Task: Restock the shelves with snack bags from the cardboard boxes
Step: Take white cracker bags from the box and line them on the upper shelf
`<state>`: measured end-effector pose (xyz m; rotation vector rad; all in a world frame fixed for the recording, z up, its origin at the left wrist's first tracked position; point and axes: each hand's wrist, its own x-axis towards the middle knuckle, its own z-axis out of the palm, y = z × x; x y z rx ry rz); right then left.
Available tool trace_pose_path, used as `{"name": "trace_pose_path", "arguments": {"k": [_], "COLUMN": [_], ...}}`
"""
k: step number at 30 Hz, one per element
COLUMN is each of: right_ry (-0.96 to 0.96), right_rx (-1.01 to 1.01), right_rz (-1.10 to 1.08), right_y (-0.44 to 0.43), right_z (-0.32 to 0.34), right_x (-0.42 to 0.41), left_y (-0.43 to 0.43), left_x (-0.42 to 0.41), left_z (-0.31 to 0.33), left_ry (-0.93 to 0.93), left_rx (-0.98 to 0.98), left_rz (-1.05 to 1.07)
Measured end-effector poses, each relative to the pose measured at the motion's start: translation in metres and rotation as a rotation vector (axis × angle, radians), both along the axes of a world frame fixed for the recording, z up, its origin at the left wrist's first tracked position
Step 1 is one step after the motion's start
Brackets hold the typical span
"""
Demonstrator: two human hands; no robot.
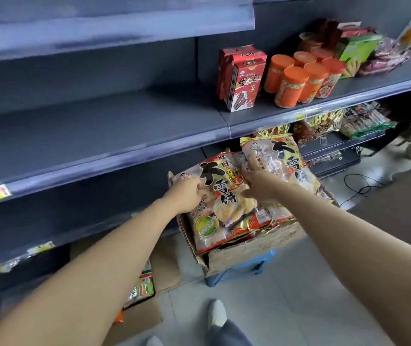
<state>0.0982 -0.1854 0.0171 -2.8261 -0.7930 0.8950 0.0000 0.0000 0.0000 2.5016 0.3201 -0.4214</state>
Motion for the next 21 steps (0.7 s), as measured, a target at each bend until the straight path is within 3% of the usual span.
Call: {"name": "trace_pose_path", "arguments": {"k": [3, 6, 10, 14, 21], "right_ry": [0.09, 0.15, 0.2, 0.239, 0.218], "right_rx": [-0.013, -0.016, 0.162, 0.191, 0.272], "right_rz": [-0.055, -0.145, -0.294, -0.362, -0.417], "right_y": [0.001, 0.009, 0.021, 0.027, 0.045], "right_z": [-0.016, -0.028, -0.036, -0.036, 0.004], "right_x": [0.009, 0.011, 0.02, 0.025, 0.032], "left_y": [0.0, -0.005, -0.014, -0.016, 0.019], "left_x": [0.007, 0.008, 0.01, 0.013, 0.035], "left_z": [-0.019, -0.029, -0.036, -0.029, -0.017], "left_ry": [0.13, 0.296, 0.344, 0.265, 0.092], "left_rx": [-0.071, -0.381, -0.712, -0.798, -0.741], "left_rz": [0.191, 0.479, 0.759, 0.844, 0.855]}}
